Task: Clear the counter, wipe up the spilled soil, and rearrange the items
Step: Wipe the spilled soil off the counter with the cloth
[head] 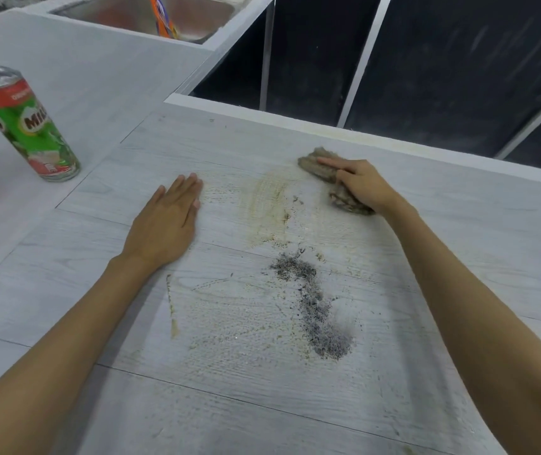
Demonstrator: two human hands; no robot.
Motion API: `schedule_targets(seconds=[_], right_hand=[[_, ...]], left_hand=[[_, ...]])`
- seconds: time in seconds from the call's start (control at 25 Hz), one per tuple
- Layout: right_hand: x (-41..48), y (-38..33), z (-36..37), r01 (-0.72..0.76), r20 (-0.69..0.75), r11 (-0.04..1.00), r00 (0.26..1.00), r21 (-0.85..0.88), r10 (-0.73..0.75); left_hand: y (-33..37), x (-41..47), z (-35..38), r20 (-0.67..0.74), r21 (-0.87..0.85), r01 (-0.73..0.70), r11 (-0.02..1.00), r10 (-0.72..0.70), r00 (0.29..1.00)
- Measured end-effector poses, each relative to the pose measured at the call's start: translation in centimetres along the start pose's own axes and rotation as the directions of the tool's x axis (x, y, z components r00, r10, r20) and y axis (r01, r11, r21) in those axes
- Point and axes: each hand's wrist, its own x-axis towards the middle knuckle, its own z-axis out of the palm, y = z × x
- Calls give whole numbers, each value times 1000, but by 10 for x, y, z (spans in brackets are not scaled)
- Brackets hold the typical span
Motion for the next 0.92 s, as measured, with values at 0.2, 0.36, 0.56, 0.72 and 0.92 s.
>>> schedule_targets(seconds=[0.2,0.36,0.56,0.72,0.92], right_hand=[[-19,-11,41,216,144,972,969,-95,-201],[-86,-25,50,326,247,945,919,-29,-309],[-85,-16,10,13,175,962,983,271,-63],[-26,2,4,-66,-23,995,998,-79,64],[-72,-31,52,219,196,975,958,-28,-209]], left_hand=[[1,0,-1,10,-4,3,1000,-3,1000],[1,0,-2,24,-5,4,1000,-4,1000],[1,0,-2,22,-10,1,1000,-1,1000],[0,0,-1,22,-10,3,1000,-3,1000],[1,0,-2,25,-22,2,1000,-2,1000]])
